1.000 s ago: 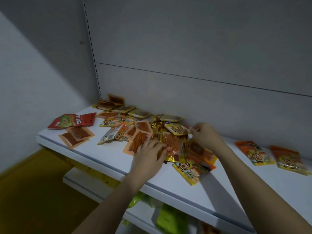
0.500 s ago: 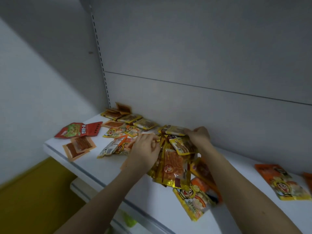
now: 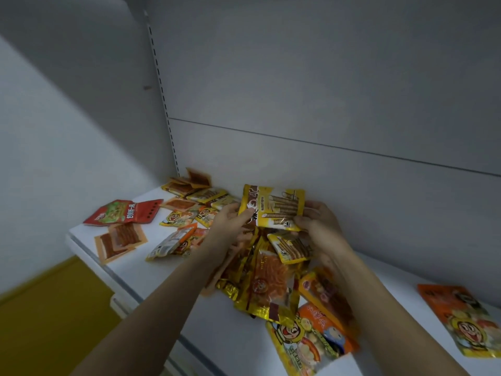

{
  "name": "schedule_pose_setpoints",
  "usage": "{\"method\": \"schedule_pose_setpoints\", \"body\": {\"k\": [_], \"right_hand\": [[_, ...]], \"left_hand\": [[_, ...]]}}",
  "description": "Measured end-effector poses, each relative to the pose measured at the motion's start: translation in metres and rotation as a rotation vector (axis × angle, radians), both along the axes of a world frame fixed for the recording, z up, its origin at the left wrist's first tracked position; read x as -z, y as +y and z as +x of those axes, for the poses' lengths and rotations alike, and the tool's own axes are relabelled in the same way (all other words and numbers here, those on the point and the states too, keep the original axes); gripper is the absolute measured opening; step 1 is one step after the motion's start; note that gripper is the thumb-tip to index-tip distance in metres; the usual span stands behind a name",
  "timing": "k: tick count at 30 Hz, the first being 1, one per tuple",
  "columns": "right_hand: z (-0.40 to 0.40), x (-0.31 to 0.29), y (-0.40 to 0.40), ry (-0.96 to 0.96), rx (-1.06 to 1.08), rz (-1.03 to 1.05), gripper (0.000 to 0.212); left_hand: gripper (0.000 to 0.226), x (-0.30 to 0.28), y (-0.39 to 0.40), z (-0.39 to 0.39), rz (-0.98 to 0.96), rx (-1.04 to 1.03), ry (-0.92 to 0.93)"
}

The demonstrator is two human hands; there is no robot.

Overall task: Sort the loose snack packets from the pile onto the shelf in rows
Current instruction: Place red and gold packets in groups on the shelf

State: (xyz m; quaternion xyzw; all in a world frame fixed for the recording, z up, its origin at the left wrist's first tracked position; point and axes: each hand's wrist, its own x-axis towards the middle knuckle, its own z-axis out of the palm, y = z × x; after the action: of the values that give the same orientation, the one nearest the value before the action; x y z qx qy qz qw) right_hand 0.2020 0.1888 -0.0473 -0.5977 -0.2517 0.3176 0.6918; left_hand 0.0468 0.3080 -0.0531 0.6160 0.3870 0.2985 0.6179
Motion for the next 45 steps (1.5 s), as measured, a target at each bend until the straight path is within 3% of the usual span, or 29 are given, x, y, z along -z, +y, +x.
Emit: {"method": "schedule_pose_setpoints", "body": {"k": [2, 5, 9, 12, 16, 18, 22, 24, 28, 32, 35, 38, 41, 45], "right_hand": [[-0.005, -0.001, -0.002, 0.04, -0.031, 0.023, 0.036], [-0.014, 0.002, 0.001, 0.092, -0.105, 0.022, 0.04], [-0.022, -0.001, 0.009, 0.036, -0.235, -0.073, 0.036], [-0.012, -0.009, 0.014, -0.139, -0.25, -0.183, 0.029], [0.023, -0.006, 0.013, -0.545, 0.007, -0.396, 0.025], [0.033, 0.0, 0.009, -0.714, -0.032, -0.573, 0.026], [0.033, 0.004, 0.009, -0.808, -0.199, -0.82, 0.046], [0.031, 0.005, 0.011, -0.769, -0.2, -0.804, 0.045], [0.032, 0.0, 0.009, -0.633, -0.254, -0.695, 0.023], [0.039, -0.01, -0.002, -0.399, -0.19, -0.469, 0.019], [0.033, -0.024, 0.004, -0.195, -0.1, -0.269, 0.019], [0.012, -0.035, 0.03, -0.163, -0.107, -0.188, 0.017], [-0.014, -0.043, 0.062, -0.317, -0.132, -0.194, 0.02], [-0.036, -0.046, 0.105, -0.449, -0.18, -0.209, 0.021]], "left_hand": [[0.033, -0.003, 0.004, 0.005, -0.137, 0.057, -0.131], [0.016, 0.001, 0.013, 0.011, -0.16, 0.028, -0.31], [0.043, 0.005, 0.007, 0.019, -0.118, 0.014, -0.356], [0.029, 0.002, 0.012, 0.016, -0.036, -0.002, -0.414], [0.026, -0.006, 0.035, 0.008, -0.017, -0.053, -0.403], [0.025, -0.009, 0.041, 0.007, -0.068, -0.06, -0.361], [0.028, -0.002, 0.047, 0.011, -0.111, -0.075, -0.313], [0.032, 0.002, 0.048, 0.012, -0.085, -0.063, -0.253], [0.025, 0.007, 0.049, 0.007, -0.051, -0.058, -0.19], [0.043, 0.005, 0.052, -0.003, -0.002, -0.036, -0.184], [0.068, -0.006, 0.058, -0.009, 0.096, -0.022, -0.194], [0.081, -0.013, 0.059, -0.01, 0.032, 0.058, -0.18], [0.074, -0.014, 0.059, -0.014, 0.01, 0.139, -0.175], [0.033, -0.016, 0.079, -0.04, 0.045, 0.042, -0.255]]}}
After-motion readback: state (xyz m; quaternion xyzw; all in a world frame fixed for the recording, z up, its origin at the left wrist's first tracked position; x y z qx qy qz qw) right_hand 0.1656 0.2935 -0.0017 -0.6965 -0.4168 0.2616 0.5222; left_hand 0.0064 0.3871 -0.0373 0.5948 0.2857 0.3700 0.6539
